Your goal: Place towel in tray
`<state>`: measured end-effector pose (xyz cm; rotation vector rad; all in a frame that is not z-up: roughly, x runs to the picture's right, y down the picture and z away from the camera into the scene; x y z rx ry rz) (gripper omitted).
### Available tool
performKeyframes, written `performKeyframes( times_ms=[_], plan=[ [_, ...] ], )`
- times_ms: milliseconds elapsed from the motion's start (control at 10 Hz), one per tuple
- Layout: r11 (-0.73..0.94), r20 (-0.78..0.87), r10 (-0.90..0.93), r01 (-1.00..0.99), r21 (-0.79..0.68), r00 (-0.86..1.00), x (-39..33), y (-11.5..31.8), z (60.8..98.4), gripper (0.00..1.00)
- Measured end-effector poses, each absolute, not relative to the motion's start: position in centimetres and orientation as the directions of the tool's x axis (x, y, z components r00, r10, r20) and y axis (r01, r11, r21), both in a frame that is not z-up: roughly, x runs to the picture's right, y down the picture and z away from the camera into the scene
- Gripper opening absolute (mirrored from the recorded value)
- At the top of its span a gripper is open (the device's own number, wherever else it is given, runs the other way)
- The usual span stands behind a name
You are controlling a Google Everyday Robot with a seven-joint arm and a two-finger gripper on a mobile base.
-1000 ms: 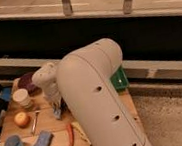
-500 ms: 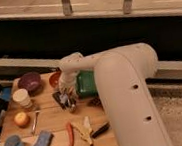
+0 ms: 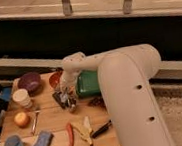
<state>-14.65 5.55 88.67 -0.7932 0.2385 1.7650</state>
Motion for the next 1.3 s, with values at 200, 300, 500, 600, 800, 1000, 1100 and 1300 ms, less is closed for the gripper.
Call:
performKeyframes(
  times_ms=[200, 300, 500, 600, 800, 1000, 1100, 1300],
  plan=[
    [-0.341, -0.582, 0.800, -0.909, -0.239, -0.147, -15.0, 3.7, 88.4, 0.00],
    [-0.340, -0.555, 0.817, -0.907, -0.247, -0.155, -14.9, 1.9, 88.0, 0.00],
    [-0.350, -0.503, 0.844, -0.901, -0.255, -0.186, -13.7, -2.0, 87.9, 0.00],
    [-0.359, -0.476, 0.855, -0.898, -0.253, -0.208, -12.7, -4.0, 88.0, 0.00],
    [-0.401, -0.437, 0.858, -0.884, -0.241, -0.270, -9.9, -7.1, 88.3, 0.00],
    [-0.459, -0.406, 0.845, -0.862, -0.215, -0.349, -6.0, -8.4, 87.6, 0.00],
    [-0.493, -0.391, 0.832, -0.847, -0.199, -0.392, -3.7, -8.6, 86.9, 0.00],
    [-0.562, -0.379, 0.797, -0.808, -0.180, -0.470, 0.3, -8.0, 86.0, 0.00]
  ],
)
